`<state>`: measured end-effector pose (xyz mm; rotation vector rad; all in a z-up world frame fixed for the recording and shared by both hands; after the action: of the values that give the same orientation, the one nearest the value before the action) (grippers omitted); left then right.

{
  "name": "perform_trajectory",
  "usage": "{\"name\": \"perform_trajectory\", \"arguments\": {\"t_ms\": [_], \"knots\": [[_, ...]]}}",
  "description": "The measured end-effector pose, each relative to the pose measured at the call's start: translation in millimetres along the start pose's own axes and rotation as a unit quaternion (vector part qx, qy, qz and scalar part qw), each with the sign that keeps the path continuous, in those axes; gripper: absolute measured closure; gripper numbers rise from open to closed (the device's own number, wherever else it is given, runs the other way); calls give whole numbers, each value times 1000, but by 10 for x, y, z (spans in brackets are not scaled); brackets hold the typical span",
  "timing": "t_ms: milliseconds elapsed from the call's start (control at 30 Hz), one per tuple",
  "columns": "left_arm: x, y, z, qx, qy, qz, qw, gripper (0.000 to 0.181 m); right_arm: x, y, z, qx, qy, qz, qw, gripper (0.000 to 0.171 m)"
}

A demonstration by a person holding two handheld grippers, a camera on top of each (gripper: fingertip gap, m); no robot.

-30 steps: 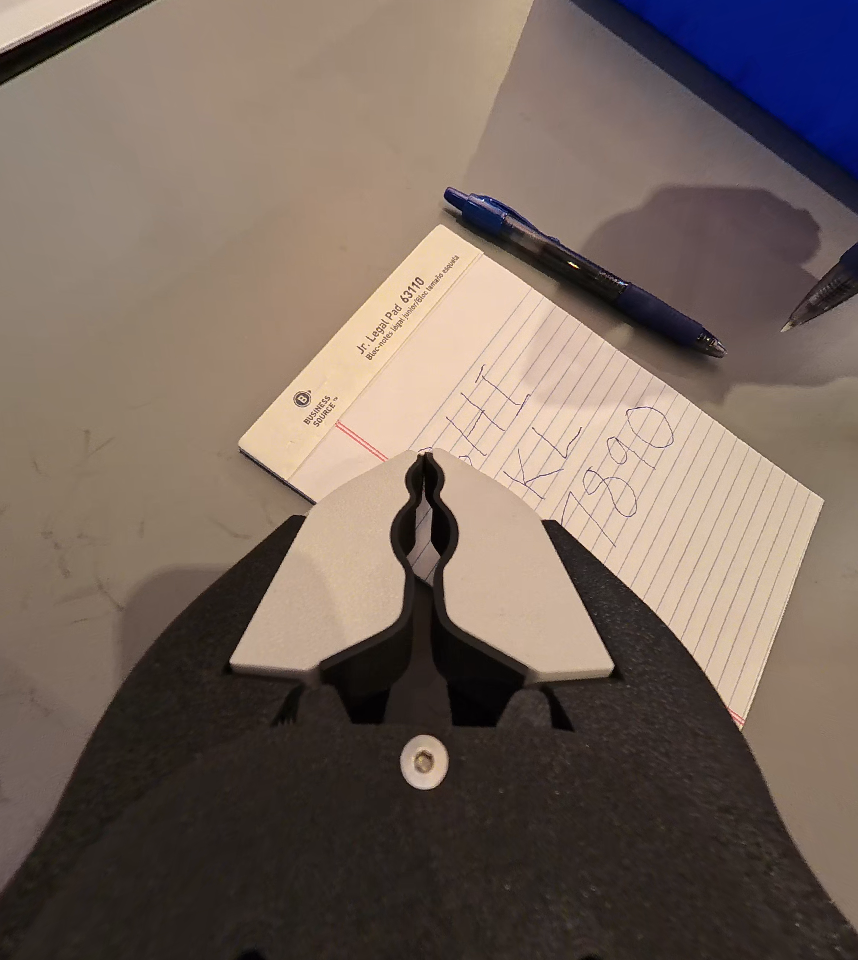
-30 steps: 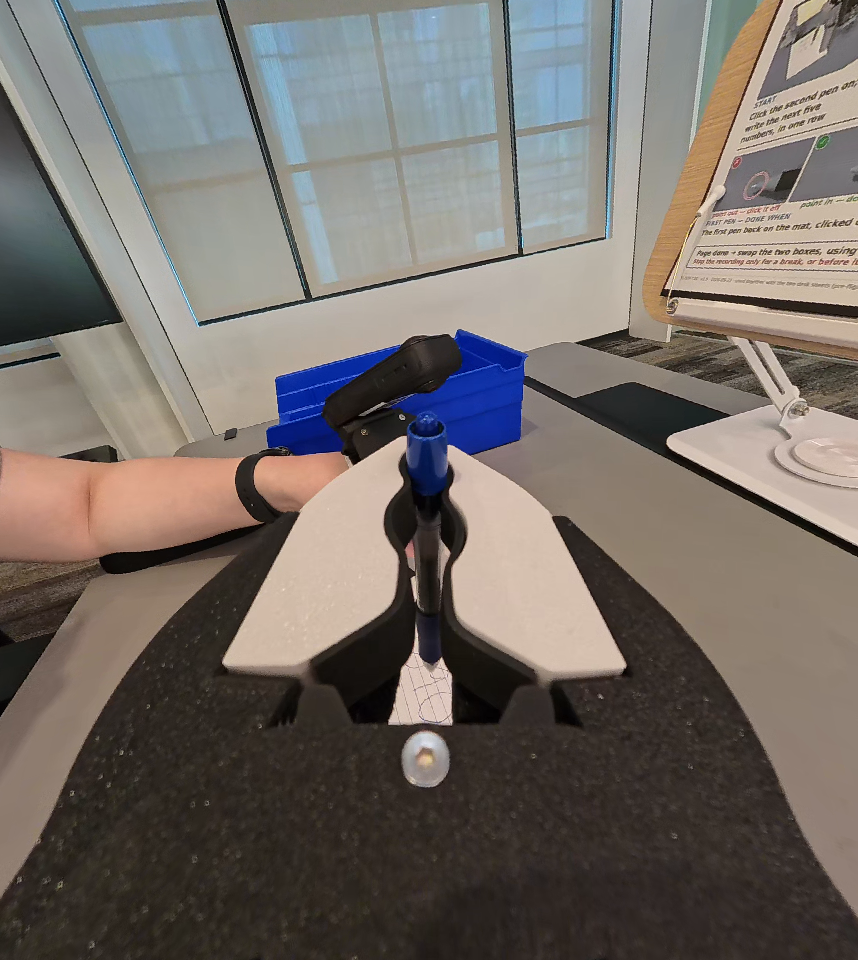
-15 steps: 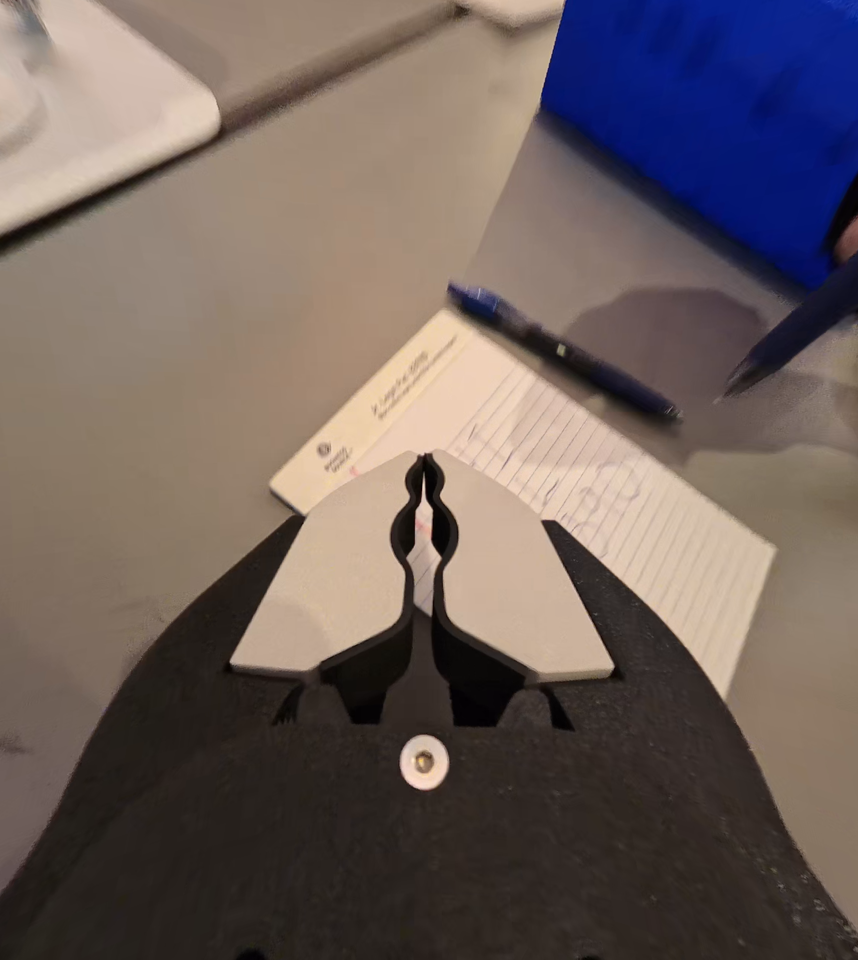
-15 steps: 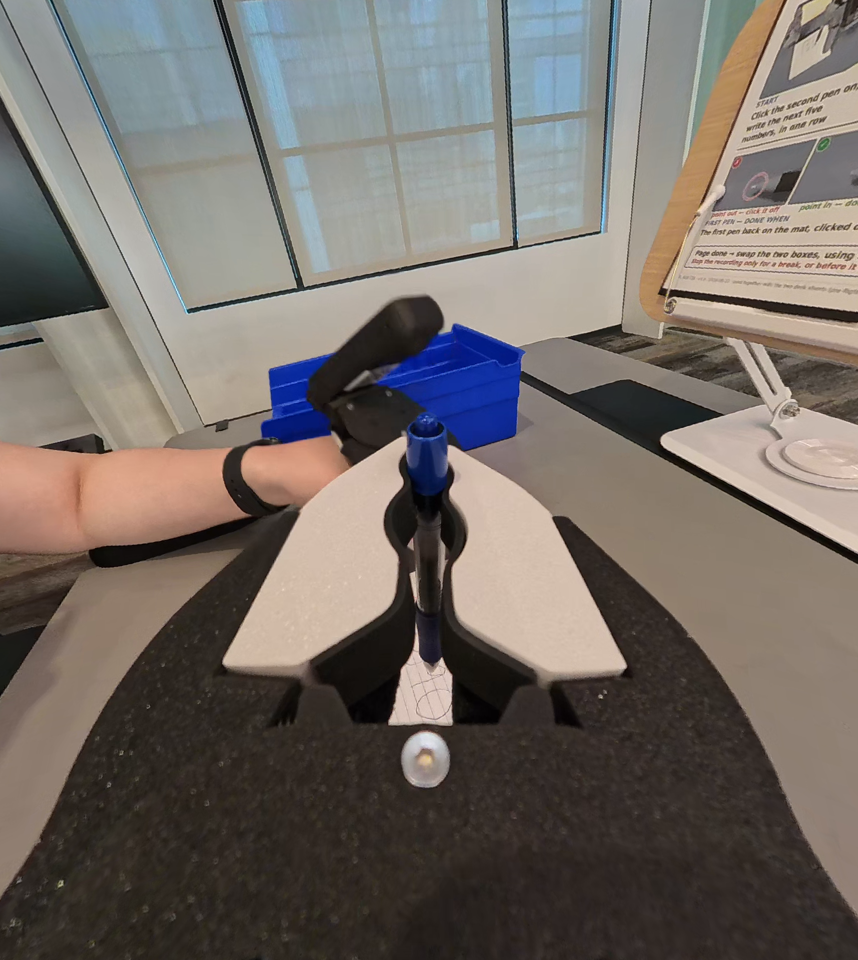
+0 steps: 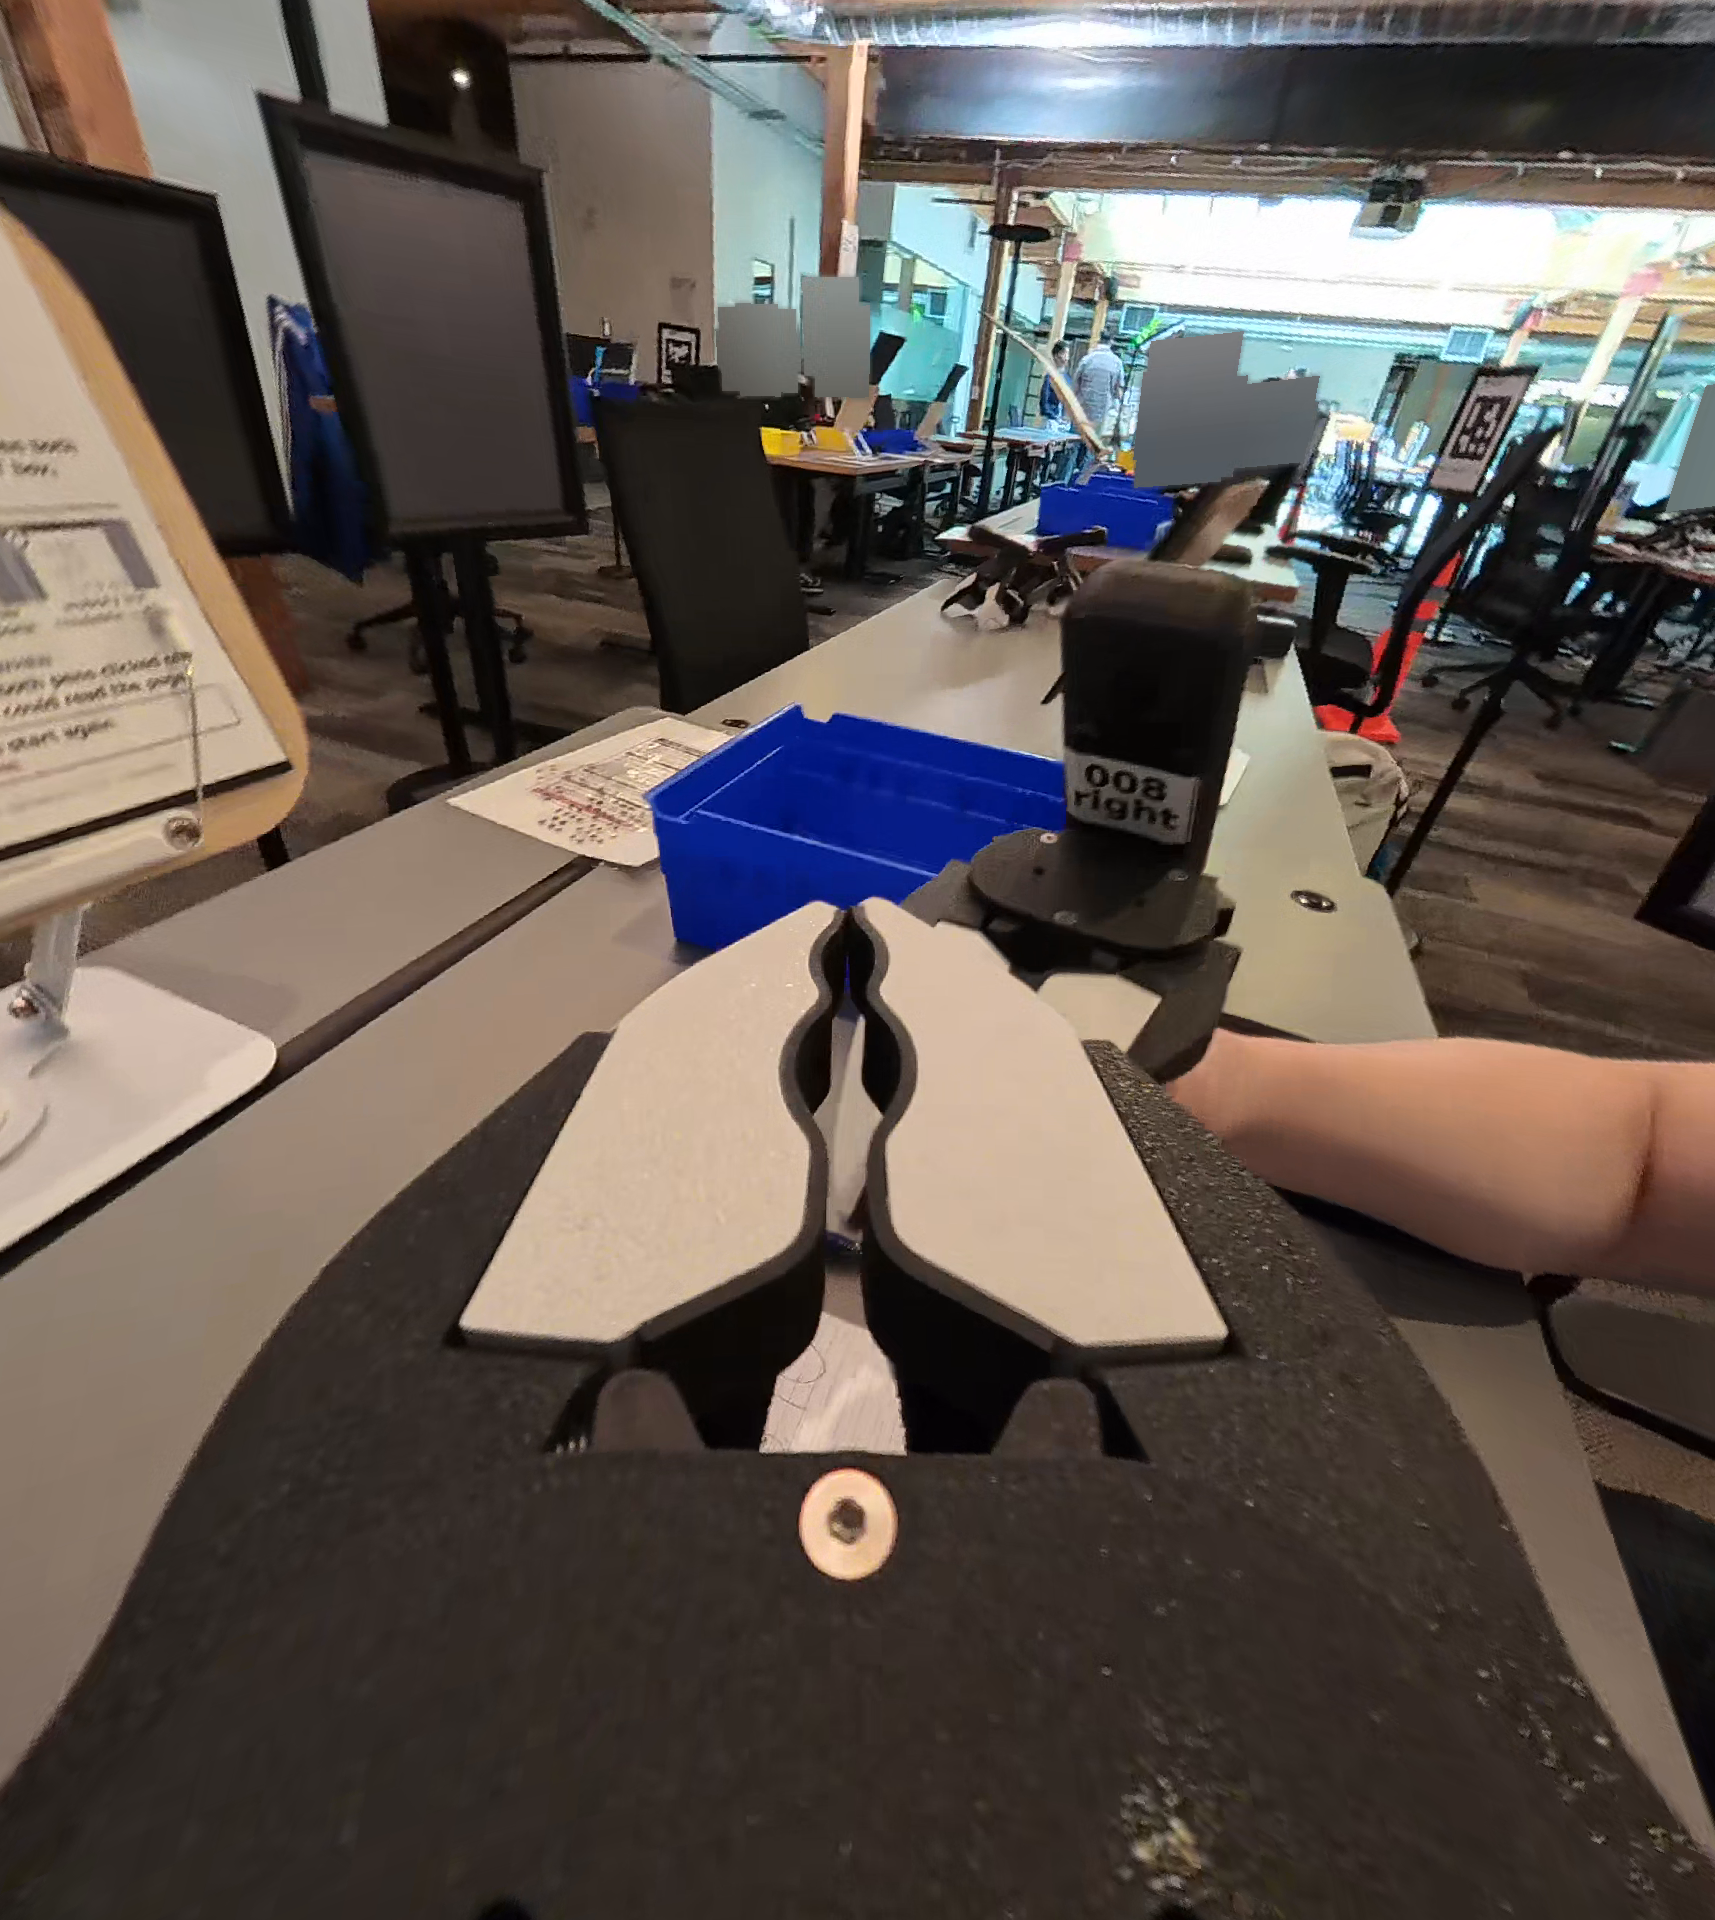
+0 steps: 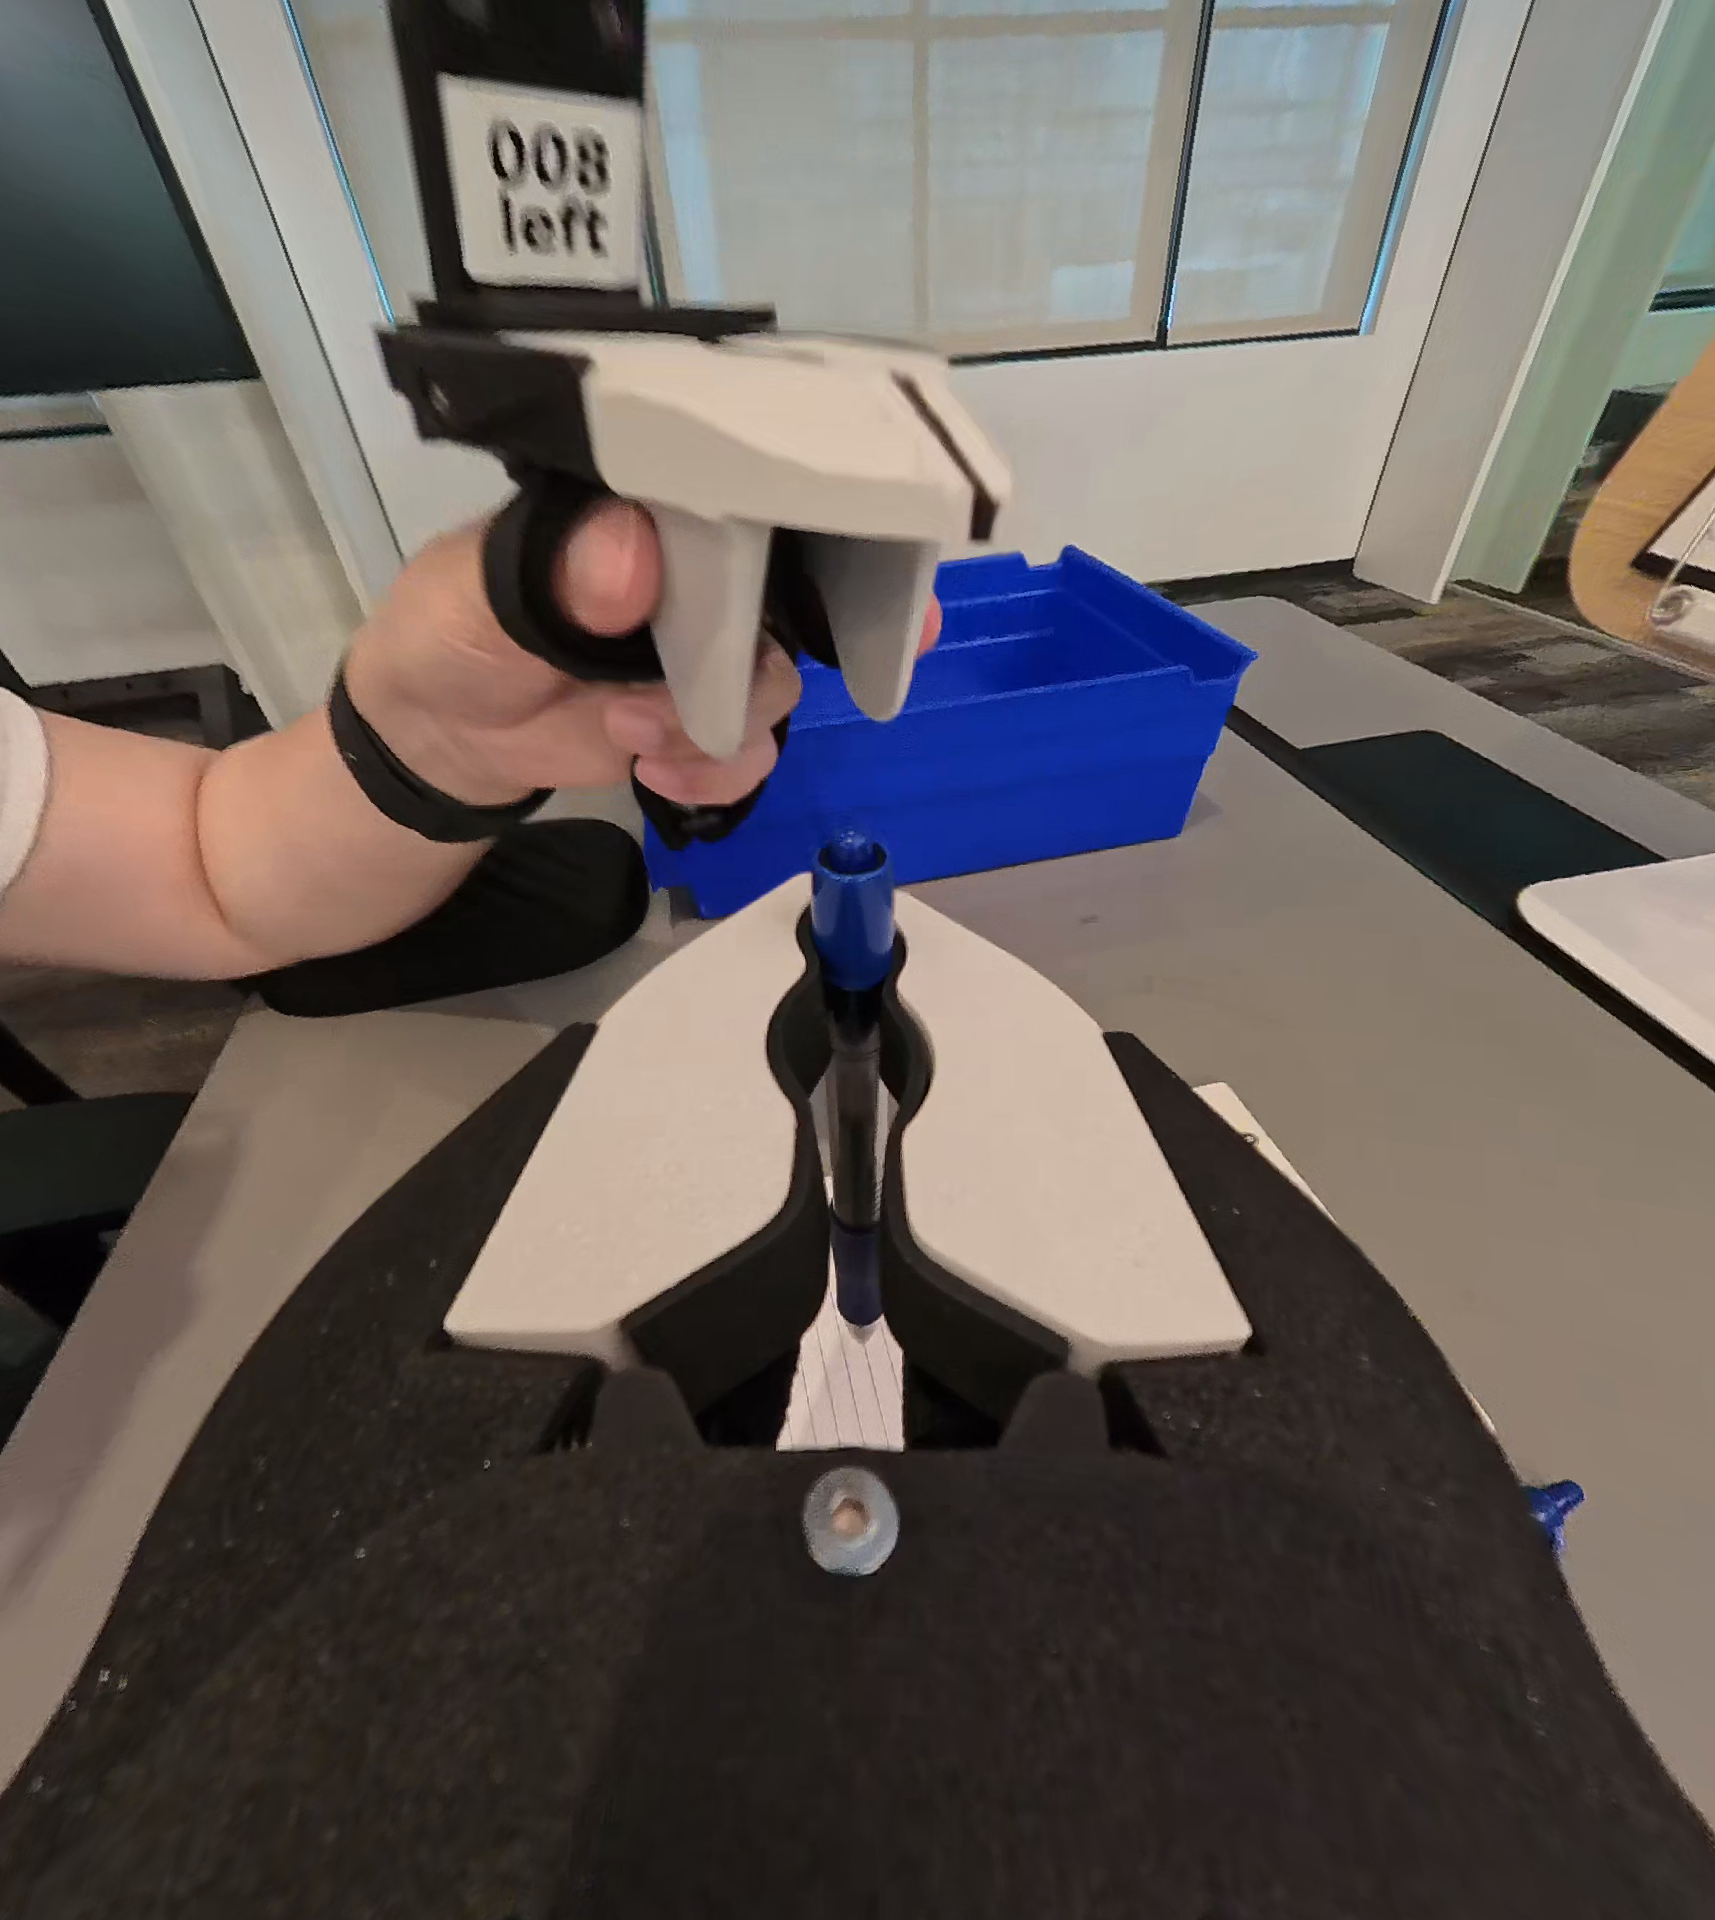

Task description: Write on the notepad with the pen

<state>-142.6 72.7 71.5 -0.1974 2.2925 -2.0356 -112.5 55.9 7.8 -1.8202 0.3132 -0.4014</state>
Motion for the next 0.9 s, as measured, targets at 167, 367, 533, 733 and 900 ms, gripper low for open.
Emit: {"name": "perform_trajectory", "arguments": {"t_ms": [167, 367, 533, 733, 900], "knots": [[-7, -99, 179, -68, -12, -19, 997, 181, -71, 40, -29, 37, 45, -20, 998, 167], [-54, -50, 233, -129, -40, -51, 990, 181, -53, 32, 26, 63, 99, -28, 993, 167], [-47, -30, 213, -106, -36, -57, 992, 181, -54, 53, 71, 81, 130, -38, 987, 167], [-104, 106, 196, -97, -32, -86, 991, 181, -45, 56, 102, 92, 153, -42, 983, 167], [-157, 192, 214, -94, -25, -96, 991, 181, -6, 15, 118, 70, 152, -29, 986, 167]]}}
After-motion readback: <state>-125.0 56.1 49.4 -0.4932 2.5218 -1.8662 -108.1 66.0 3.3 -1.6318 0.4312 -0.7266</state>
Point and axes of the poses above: each gripper's, where its closed fingertips meet, x back along the fingers, y out of its underside, z = x × y across the jaws, the point moved 3 cm from there along x, back along the fingers, and after that the axes turned 12 degrees about -x, right-handed, at the moved point
